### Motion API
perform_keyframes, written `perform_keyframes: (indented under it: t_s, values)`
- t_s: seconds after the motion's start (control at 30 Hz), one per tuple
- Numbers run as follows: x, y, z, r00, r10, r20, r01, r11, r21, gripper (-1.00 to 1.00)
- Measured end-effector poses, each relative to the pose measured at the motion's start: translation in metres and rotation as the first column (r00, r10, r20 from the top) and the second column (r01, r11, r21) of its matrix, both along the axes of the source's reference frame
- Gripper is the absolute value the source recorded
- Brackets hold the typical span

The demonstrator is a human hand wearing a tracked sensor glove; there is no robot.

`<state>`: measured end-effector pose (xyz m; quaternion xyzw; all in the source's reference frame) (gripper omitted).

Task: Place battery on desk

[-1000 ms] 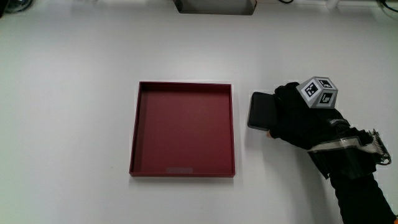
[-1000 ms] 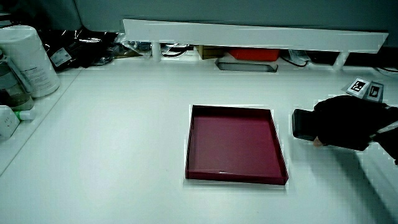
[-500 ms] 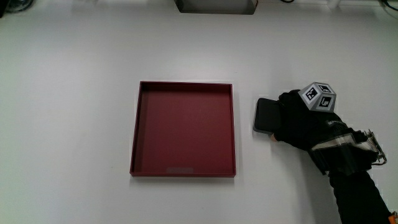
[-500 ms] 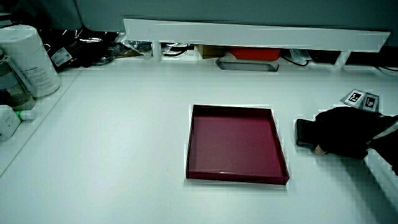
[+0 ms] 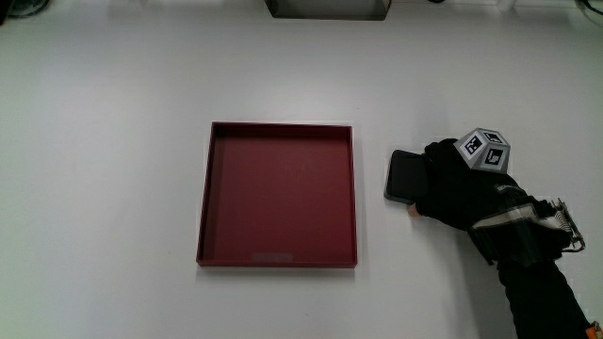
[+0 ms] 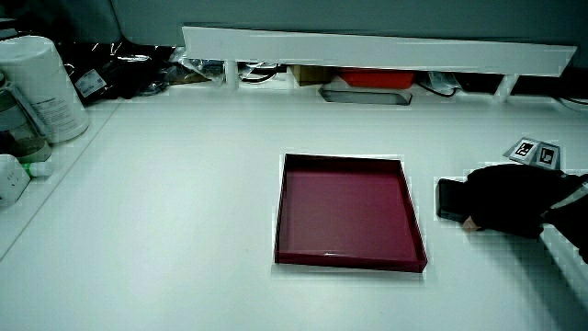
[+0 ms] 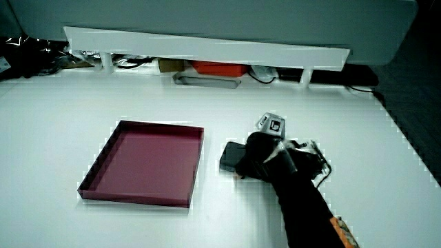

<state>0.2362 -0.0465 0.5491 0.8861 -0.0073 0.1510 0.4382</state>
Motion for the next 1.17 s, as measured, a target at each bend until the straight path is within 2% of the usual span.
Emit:
perform_keyframes:
  t_s: [0.1,0.2,0.27,0.37,0.5,0.57,0.63,0.67,0.7,0.73,0.77,0.8,0.87,0.93,0.97,1.03,1.07,1.1,1.13,1.17]
  values:
    - [0.0,0.002,0.0,1.0,-0.011,-0.011,0.011,0.9998,-0.019,-0.25]
    - [0.0,0.002,-0.009,1.0,-0.019,-0.007,0.019,0.9997,-0.013,-0.44]
    - [-0.004,0.003,-0.025,0.999,-0.038,0.001,0.038,0.9993,-0.002,-0.56]
    - [-0.016,0.008,-0.053,0.995,-0.102,-0.003,0.102,0.9945,0.024,-0.75]
    - [-0.034,0.016,-0.09,0.983,-0.183,-0.018,0.184,0.9809,0.063,-1.0]
    - [-0.04,0.02,-0.107,0.975,-0.22,-0.023,0.221,0.9712,0.089,-1.0]
    - [-0.041,0.023,-0.12,0.971,-0.239,-0.02,0.24,0.9663,0.093,-1.0]
    - [-0.042,0.024,-0.129,0.97,-0.243,-0.028,0.245,0.9617,0.123,-1.0]
    - [-0.04,0.024,-0.13,0.967,-0.249,0.055,0.244,0.9653,0.094,-1.0]
    - [-0.037,0.024,-0.135,0.962,-0.266,0.063,0.256,0.9572,0.135,-1.0]
    - [-0.036,0.025,-0.142,0.958,-0.276,0.081,0.262,0.9532,0.151,-1.0]
    - [-0.034,0.026,-0.151,0.964,-0.258,0.065,0.246,0.9578,0.148,-1.0]
    - [-0.034,0.026,-0.172,0.959,-0.281,0.044,0.267,0.9434,0.197,-1.0]
    - [-0.033,0.029,-0.189,0.967,-0.253,0.009,0.245,0.9449,0.217,-1.0]
    - [-0.033,0.03,-0.194,0.967,-0.255,-0.015,0.252,0.9397,0.232,-1.0]
    - [-0.036,0.031,-0.207,0.962,-0.273,-0.018,0.268,0.9266,0.263,-1.0]
    - [-0.034,0.033,-0.208,0.965,-0.262,-0.025,0.259,0.9251,0.278,-1.0]
    - [-0.036,0.034,-0.214,0.96,-0.278,-0.021,0.273,0.9218,0.276,-1.0]
    - [-0.038,0.035,-0.22,0.962,-0.272,-0.012,0.264,0.9209,0.286,-1.0]
    - [-0.039,0.036,-0.222,0.961,-0.274,-0.031,0.27,0.9122,0.308,-1.0]
